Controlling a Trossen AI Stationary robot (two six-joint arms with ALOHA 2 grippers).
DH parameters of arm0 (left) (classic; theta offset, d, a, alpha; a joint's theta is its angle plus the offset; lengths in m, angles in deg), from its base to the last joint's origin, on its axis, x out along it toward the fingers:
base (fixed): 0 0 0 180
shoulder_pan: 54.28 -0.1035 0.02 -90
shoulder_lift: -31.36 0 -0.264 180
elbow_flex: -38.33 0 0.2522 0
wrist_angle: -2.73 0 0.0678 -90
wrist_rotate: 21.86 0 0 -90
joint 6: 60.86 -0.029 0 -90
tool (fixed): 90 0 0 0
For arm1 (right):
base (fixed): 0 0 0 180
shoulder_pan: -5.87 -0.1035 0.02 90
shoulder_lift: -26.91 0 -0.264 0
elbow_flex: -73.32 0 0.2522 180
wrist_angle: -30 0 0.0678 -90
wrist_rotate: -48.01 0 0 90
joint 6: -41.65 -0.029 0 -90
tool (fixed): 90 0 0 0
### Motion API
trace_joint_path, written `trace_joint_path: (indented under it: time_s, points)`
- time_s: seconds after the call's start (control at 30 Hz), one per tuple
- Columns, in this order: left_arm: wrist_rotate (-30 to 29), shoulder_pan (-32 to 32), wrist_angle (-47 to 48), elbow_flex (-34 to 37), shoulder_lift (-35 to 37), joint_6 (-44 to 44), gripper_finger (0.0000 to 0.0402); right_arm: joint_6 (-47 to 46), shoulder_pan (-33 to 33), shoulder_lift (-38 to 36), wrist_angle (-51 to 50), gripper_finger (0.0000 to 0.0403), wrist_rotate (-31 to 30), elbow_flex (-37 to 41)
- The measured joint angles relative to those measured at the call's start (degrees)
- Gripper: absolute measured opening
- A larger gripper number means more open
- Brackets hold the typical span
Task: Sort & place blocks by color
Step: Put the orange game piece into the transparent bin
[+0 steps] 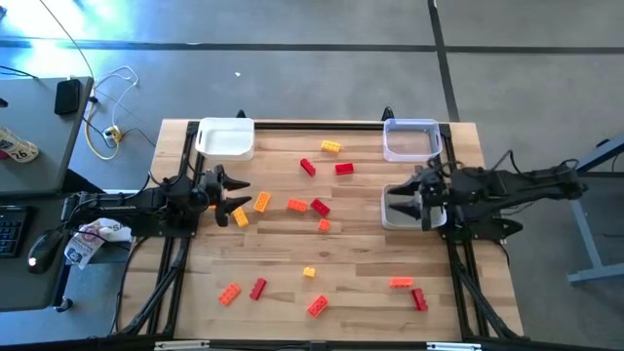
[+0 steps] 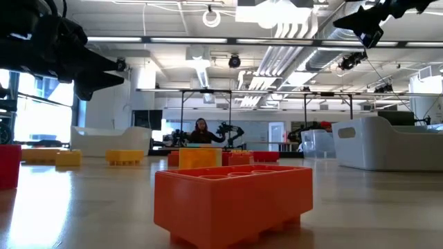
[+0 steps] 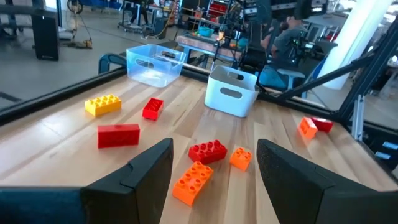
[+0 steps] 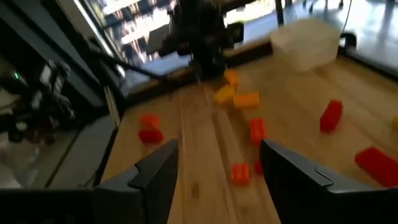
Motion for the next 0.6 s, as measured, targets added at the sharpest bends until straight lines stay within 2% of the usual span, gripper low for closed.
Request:
trace_joint_path:
  time_s: [0.23,0.37,0.6]
  points:
    - [0.02,-0.02,1.47,0.0,-0.01,1.86,0.022,-1.74,-1.24,10.12,-8.98,0.021,7.49,-9.57]
    - [0.02,-0.02,1.48,0.0,-0.01,1.88,0.022,-2.15,-4.98,15.59,-14.27,0.021,7.04,-14.97]
    - [0.0,0.0,1.55,0.01,-0.01,2.02,0.022,-8.36,-13.71,25.88,-26.41,0.021,0.81,-22.81]
